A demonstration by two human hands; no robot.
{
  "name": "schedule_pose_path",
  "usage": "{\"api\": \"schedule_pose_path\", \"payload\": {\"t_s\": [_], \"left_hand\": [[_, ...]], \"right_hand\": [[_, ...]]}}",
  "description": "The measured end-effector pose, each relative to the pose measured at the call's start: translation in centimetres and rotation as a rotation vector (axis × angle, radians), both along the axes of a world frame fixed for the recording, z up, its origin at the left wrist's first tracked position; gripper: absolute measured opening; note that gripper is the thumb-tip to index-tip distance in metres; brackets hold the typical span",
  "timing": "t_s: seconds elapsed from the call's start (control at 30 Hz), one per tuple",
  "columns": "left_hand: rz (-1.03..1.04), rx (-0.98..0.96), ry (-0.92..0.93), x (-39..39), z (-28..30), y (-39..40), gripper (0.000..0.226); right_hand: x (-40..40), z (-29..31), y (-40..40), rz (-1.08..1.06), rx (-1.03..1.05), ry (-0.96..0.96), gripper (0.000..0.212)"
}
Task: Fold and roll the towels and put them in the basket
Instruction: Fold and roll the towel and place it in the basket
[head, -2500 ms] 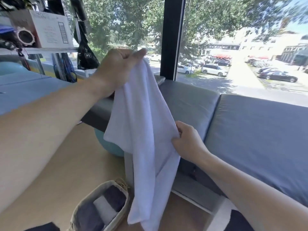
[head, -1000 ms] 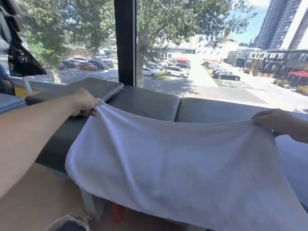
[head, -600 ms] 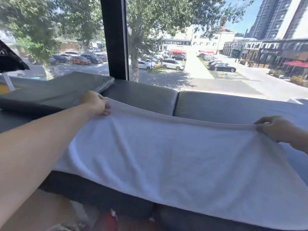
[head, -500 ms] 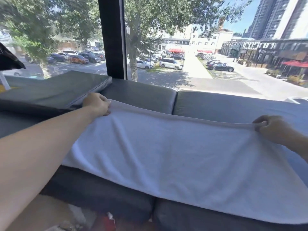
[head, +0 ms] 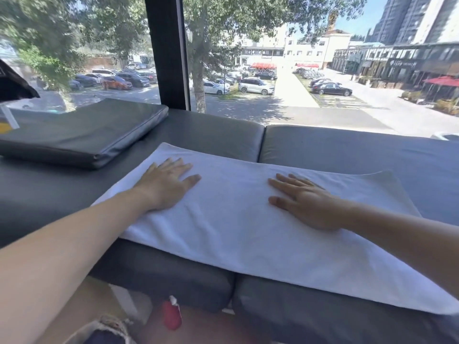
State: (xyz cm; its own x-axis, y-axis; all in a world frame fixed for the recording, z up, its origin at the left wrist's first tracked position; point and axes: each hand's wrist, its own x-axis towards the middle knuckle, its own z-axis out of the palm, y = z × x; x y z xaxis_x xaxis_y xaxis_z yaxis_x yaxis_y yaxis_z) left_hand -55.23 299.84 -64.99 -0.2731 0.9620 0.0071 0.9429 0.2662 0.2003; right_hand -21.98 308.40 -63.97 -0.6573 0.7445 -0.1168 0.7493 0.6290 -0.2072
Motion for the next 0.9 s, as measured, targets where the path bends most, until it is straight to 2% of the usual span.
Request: {"api": "schedule_pose_path", "payload": {"t_s": [0.13,0.23,0.3,0.33,0.37,0.4,0.47,0.5,0.6,0.73,0.8,0.83,0.9], "left_hand": [[-0.016,0.069,-0.019,-2.8,0.1,-4.6,0.065],[0.015,0.086,-0.071,-3.9,0.3,-6.9,0.057],[0.090,0.257,-0.208,-4.3,0.7,-8.3,0.048],[0.120,0.382,-0.237,-4.5,0.9,-9.0,0.048],[0.126,0.466,-0.231,-4.7,1.0,-9.6,0.058],[0.112,0.468,-0.215,-4.7,1.0,-10.2,0.068],[0.080,0.283,-0.165,-4.4,0.6,-11.1,0.076],[0.064,0.152,-0.089,-4.2,0.2,-11.4,0.080],[0.072,0.006,0.039,-4.2,-0.2,-12.1,0.088],[0.127,-0.112,0.045,-4.9,0.5,-12.4,0.122],[0.132,-0.115,0.121,-4.8,1.2,-12.4,0.131],[0.094,-0.025,0.176,-4.3,1.6,-12.1,0.128],[-0.020,0.293,0.237,-1.4,2.3,-11.2,0.102]], "right_hand": [[5.7,0.0,3.3,-0.214,0.045,-0.040,0.090],[9.9,0.2,4.8,-0.359,0.026,-0.026,0.095],[11.4,0.4,5.5,-0.418,0.046,-0.051,0.100],[11.6,0.6,5.8,-0.428,0.063,-0.059,0.108],[11.6,0.8,6.0,-0.427,0.069,-0.052,0.119],[11.5,0.8,6.2,-0.417,0.072,-0.029,0.123],[11.3,1.1,5.8,-0.376,0.056,0.025,0.107],[11.3,1.0,5.4,-0.352,0.030,0.019,0.107],[12.5,0.2,5.2,-0.356,0.009,-0.099,0.141],[16.1,0.0,7.0,-0.486,0.001,-0.041,0.158],[17.4,-0.2,7.7,-0.497,0.017,-0.034,0.149],[17.5,-0.4,7.5,-0.490,0.024,-0.031,0.132],[17.2,-0.5,7.2,-0.491,0.021,-0.017,0.086]]}}
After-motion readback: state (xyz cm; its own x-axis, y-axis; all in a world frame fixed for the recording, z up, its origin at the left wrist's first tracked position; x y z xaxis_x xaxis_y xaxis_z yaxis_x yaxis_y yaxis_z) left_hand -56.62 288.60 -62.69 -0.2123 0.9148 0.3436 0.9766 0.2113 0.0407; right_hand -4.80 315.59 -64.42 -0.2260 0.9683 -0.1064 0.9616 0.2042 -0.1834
